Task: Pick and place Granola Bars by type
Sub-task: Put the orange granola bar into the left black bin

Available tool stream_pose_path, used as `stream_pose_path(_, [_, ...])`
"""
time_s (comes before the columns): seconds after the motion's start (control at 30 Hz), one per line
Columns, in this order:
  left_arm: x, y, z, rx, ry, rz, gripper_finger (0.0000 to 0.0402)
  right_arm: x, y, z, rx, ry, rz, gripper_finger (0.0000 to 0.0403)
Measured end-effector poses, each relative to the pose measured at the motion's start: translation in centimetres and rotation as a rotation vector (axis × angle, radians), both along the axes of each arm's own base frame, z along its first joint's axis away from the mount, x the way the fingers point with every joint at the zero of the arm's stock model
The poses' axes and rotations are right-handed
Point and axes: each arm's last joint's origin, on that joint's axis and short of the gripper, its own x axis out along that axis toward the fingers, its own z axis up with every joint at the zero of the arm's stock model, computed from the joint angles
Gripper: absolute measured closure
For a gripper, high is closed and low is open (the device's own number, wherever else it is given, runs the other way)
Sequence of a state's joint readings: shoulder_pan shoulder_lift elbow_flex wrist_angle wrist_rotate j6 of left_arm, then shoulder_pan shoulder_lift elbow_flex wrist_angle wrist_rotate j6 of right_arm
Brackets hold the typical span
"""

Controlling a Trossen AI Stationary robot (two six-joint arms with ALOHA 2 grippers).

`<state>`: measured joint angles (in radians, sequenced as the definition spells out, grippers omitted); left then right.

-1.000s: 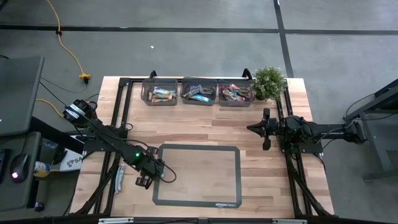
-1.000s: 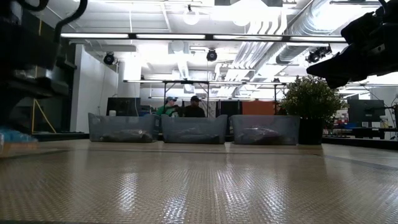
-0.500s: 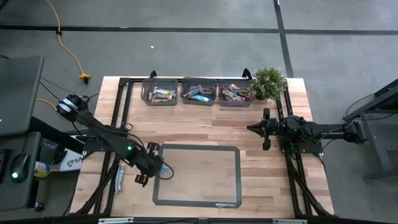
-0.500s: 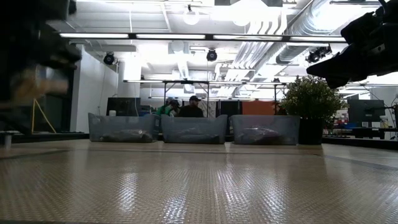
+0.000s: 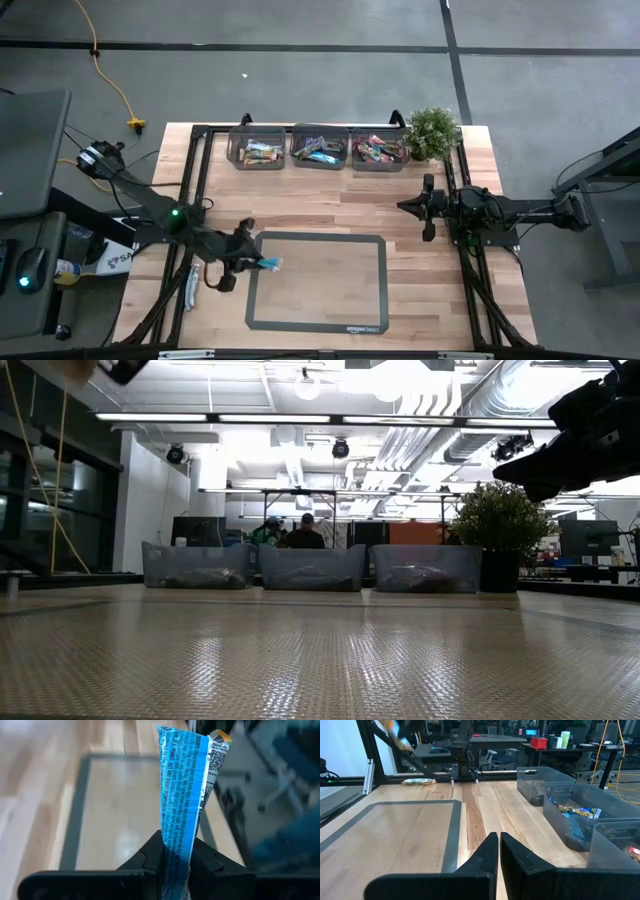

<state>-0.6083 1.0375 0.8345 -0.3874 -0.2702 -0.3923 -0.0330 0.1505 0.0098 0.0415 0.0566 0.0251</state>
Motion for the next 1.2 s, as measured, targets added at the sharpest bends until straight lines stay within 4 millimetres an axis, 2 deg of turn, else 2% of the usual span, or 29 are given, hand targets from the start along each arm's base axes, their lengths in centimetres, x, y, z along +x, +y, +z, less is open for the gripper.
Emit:
stream_pose_path(0.3, [-1.1,1.4,4.4,-0.145,-0.336,0.185,0.0350,0.0,0.0,0.0,0.000,0.000,0.000,0.0401])
stream_pose_path(0.6, [-3.1,3.9,7.7,-0.148,-0.603,0.577,0.0350,0.0,0.0,0.0,0.000,0.000,0.000,0.0400])
stream_pose_path(0.8, [-4.8,6.1,9.6,-0.043,-0.698,0.835,0.0350,0.0,0.0,0.0,0.000,0.000,0.000,0.0400])
stream_pose_path(1.0, [-5.9,9.0,10.7,-0.001,-0.774,0.938,0.0350,0.0,0.0,0.0,0.000,0.000,0.000,0.0400])
stream_pose_path(1.2, [-7.0,11.8,11.2,0.074,-0.808,1.121,0.0350,0.0,0.0,0.0,0.000,0.000,0.000,0.0400])
